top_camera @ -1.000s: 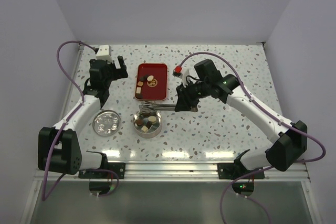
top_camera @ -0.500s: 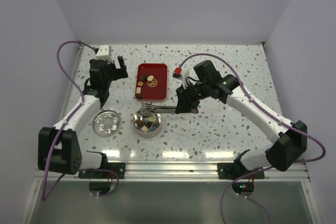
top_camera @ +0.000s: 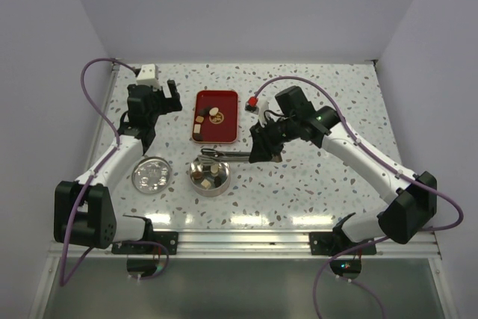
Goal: Pack the chocolate
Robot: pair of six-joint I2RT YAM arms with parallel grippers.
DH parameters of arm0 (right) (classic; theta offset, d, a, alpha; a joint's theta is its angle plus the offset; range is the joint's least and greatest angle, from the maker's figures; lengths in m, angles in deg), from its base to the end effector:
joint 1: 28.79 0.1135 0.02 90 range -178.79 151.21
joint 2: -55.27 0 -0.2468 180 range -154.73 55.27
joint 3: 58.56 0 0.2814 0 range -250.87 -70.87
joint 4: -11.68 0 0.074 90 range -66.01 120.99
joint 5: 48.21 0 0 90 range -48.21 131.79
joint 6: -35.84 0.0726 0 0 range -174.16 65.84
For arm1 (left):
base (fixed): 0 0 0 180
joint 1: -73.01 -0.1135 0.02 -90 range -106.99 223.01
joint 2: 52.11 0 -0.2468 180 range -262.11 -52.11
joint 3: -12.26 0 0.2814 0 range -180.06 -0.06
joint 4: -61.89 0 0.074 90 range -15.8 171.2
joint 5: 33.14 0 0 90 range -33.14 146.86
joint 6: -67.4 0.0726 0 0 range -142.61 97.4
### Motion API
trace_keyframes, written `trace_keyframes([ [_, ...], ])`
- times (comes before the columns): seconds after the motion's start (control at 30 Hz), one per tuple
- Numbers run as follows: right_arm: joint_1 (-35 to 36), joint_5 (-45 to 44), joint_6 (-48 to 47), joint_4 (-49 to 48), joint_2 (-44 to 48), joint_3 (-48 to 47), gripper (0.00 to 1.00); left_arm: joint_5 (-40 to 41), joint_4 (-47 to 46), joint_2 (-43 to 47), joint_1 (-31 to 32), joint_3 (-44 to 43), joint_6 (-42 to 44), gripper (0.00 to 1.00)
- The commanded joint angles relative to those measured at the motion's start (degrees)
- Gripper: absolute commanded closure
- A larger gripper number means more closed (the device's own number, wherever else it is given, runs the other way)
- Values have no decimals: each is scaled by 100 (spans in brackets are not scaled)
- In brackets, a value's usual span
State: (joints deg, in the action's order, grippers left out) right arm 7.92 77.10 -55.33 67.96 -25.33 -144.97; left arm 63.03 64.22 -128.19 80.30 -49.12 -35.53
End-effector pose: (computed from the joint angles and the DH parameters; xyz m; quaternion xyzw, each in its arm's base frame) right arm 0.2511 0.2395 0.2827 -0.3881 0.8149 0.3701 0.2198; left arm 0.3706 -0.0395 0.2388 -0.0715 0.8003 -0.0616 0.5921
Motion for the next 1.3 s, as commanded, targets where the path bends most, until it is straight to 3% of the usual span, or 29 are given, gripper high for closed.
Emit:
trace_keyframes([
  [0.0, 12, -243, 3, -55, 44, -113, 65, 15, -22, 110, 36, -262, -43, 0],
  [0.23, -6, -534, 29, -687, -306, -262, 64, 7, -22, 119, 36, -262, -43, 0],
  [0.47, -374, -446, -129, -1100, -1158, -1244, 64, 24, -22, 119, 36, -253, -43, 0],
  [0.87, -814, -481, -375, -1022, -2583, -2520, 65, 130, -13, 49, 36, -262, 10, 0],
  [1.27, -929, -745, -489, -1030, -3322, -2899, 62, 121, -13, -83, 36, -271, 18, 0],
])
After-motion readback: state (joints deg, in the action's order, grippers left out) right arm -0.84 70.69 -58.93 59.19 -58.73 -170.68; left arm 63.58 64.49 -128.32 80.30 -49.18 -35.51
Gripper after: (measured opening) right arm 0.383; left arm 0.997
